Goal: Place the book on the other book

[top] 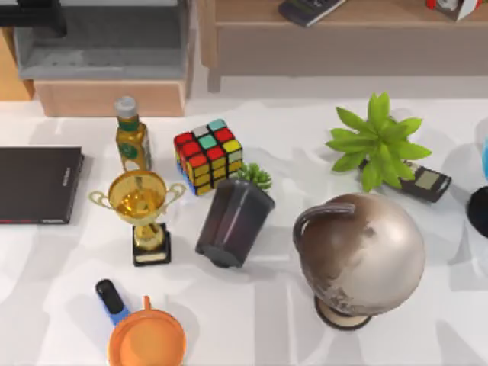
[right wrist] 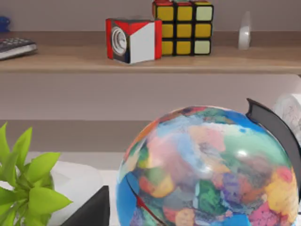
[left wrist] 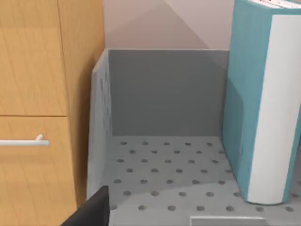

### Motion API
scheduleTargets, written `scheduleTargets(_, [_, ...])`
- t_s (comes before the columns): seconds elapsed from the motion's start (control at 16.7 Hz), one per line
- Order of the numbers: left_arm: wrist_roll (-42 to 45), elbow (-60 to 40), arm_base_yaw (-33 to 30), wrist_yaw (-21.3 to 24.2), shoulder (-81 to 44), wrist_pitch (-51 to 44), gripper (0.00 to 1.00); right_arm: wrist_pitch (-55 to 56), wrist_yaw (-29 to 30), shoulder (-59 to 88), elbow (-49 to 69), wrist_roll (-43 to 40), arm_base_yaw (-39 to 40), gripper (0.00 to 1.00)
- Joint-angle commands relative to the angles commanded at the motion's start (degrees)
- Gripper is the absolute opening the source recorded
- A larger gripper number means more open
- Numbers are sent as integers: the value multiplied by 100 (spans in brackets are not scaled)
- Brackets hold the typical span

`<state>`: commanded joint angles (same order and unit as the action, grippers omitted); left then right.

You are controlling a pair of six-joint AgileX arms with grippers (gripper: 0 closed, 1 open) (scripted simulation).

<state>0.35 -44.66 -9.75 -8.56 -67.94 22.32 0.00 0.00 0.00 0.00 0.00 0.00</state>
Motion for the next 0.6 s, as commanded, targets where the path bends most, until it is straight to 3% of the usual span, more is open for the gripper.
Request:
scheduleTargets(0.36, [-27,-1880,-414,-345,-2839,954,100,0,0,0,0,0,0,100])
scheduleTargets(0.6, [-39,-2649,-582,-487,-3948,1346,100,0,0,0,0,0,0,100])
